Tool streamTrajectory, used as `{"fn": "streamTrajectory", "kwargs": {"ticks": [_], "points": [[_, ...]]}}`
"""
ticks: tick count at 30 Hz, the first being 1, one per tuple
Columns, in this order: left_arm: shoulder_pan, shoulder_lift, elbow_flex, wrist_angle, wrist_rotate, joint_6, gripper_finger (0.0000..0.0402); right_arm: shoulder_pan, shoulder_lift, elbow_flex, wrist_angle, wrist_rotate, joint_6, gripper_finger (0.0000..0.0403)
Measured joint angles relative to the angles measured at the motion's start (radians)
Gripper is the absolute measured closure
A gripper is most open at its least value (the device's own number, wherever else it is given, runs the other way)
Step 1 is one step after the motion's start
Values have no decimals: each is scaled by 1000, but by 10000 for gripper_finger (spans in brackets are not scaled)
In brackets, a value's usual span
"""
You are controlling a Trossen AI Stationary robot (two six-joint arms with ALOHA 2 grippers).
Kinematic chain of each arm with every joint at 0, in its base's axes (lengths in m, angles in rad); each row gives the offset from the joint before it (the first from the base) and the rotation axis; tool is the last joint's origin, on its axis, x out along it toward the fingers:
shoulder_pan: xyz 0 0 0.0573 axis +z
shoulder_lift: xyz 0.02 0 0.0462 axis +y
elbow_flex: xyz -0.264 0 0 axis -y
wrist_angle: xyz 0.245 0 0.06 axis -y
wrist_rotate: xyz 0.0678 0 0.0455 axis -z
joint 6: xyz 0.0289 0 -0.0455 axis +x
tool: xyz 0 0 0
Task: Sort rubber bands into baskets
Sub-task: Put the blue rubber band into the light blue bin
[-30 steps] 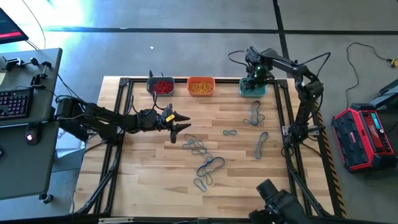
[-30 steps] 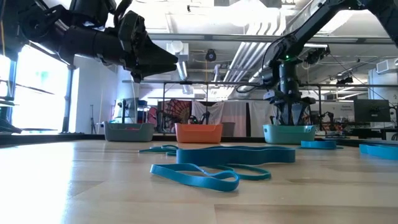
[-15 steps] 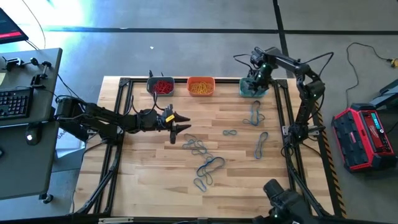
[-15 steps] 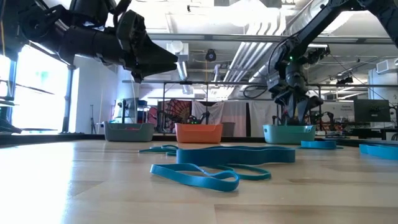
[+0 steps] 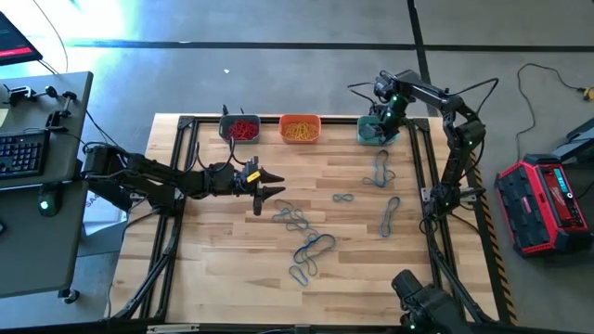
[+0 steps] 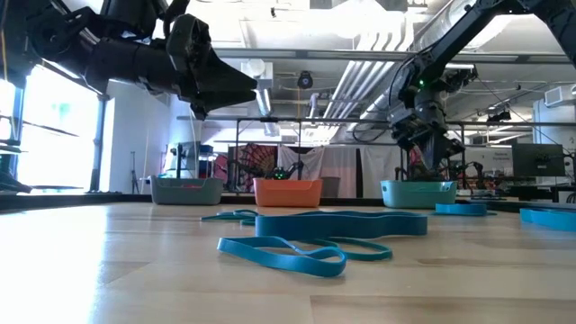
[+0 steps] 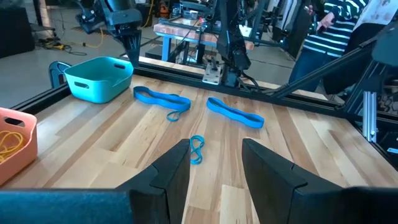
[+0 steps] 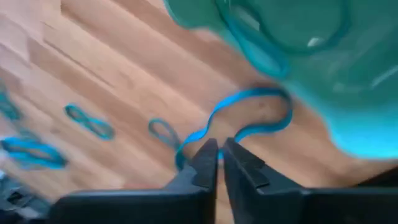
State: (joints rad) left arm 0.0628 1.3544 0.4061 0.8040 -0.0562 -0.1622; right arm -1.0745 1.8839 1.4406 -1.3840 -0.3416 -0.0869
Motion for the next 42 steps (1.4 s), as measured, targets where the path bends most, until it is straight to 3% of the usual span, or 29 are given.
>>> {"fn": "streamTrajectory", "kwargs": {"ticks": [3, 12, 17, 22, 42], "points": [[2, 0, 0, 0, -4, -2, 264, 22, -24, -6, 69, 50, -27, 398], [2, 0, 0, 0, -6, -1, 264, 50, -32, -71, 201, 55, -33, 402], [2, 0, 0, 0, -7, -1, 264, 49, -32, -113, 300, 147, -16, 402], [2, 0, 0, -5, -8, -1, 264, 48, -32, -115, 366, 172, 2, 403], [2, 0, 0, -30, -8, -1, 264, 47, -34, -114, 309, 132, -3, 403]]}}
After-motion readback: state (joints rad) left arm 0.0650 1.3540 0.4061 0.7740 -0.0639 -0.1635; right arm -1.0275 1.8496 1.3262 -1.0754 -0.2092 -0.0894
